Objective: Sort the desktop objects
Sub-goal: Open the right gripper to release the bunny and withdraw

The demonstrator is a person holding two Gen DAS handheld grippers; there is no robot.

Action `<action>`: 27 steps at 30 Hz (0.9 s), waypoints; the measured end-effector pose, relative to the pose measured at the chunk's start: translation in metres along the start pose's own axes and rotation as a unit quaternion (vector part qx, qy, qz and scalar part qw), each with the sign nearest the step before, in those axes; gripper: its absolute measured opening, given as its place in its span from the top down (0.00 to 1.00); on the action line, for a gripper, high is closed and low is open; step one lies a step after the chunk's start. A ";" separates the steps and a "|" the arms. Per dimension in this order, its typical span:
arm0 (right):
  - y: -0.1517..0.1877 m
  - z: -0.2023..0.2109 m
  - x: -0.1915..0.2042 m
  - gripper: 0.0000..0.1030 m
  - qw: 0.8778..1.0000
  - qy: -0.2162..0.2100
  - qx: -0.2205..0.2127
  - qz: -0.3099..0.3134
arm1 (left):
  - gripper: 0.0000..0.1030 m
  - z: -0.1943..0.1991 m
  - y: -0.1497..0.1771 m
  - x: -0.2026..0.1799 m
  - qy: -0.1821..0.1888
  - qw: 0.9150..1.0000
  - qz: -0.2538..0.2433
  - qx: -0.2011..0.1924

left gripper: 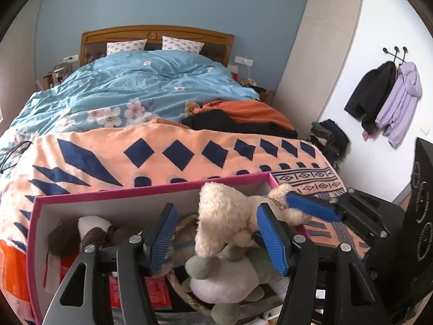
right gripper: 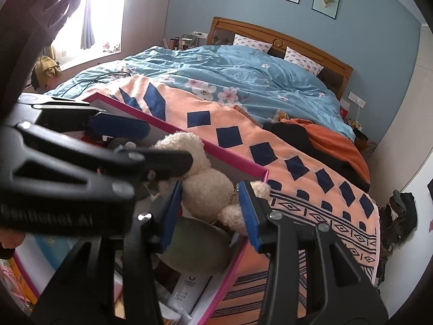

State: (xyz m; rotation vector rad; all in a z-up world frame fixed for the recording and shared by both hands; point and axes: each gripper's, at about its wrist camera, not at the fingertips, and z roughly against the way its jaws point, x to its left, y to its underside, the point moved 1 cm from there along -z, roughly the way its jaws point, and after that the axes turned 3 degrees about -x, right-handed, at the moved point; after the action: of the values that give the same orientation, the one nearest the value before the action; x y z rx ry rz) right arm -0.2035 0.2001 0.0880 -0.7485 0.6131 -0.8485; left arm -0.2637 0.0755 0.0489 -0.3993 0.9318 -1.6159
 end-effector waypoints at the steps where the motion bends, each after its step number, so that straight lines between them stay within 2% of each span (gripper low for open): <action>1: 0.000 0.004 -0.001 0.41 1.000 0.001 -0.005 -0.004 | 0.37 0.005 0.001 0.002 -0.002 1.000 0.003 -0.006; 2: 0.001 0.009 -0.001 0.38 1.000 0.002 -0.013 -0.011 | 0.34 0.007 0.001 0.003 -0.003 1.000 0.002 -0.008; 4: 0.001 0.022 -0.004 0.24 0.999 -0.003 -0.030 -0.027 | 0.32 0.019 0.003 0.004 -0.010 1.000 0.000 -0.020; 5: 0.002 0.028 -0.003 0.22 0.999 -0.003 -0.035 -0.032 | 0.28 0.026 0.004 0.005 -0.012 1.000 0.001 -0.026; 8: 0.006 0.051 0.003 0.20 0.998 -0.010 -0.051 -0.042 | 0.19 0.051 0.012 0.009 -0.009 0.999 0.007 -0.047; 11: 0.012 0.073 0.012 0.18 0.995 -0.035 -0.072 -0.052 | 0.18 0.075 0.026 0.013 -0.016 0.998 0.004 -0.062; 15: 0.027 0.097 0.032 0.18 0.988 -0.113 -0.083 -0.070 | 0.17 0.105 0.052 0.022 -0.030 0.997 0.006 -0.074; 20: 0.051 0.129 0.061 0.17 0.974 -0.172 -0.142 -0.050 | 0.16 0.138 0.089 0.035 -0.070 0.994 -0.004 -0.080; 22: 0.059 0.133 0.069 0.02 0.968 -0.200 -0.137 -0.059 | 0.16 0.149 0.105 0.041 -0.080 0.994 -0.007 -0.076; 24: 0.067 0.133 0.081 0.01 0.962 -0.237 -0.118 -0.065 | 0.16 0.161 0.121 0.047 -0.098 0.992 -0.008 -0.076; 27: 0.080 0.131 0.094 0.01 0.960 -0.250 -0.100 -0.070 | 0.16 0.174 0.142 0.053 -0.110 0.991 -0.011 -0.070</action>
State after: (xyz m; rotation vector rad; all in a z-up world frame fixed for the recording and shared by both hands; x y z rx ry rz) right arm -0.0238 0.2007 0.0857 -1.1559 0.1938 -0.6916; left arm -0.0623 -0.0376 0.0392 -0.6744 0.8766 -1.4958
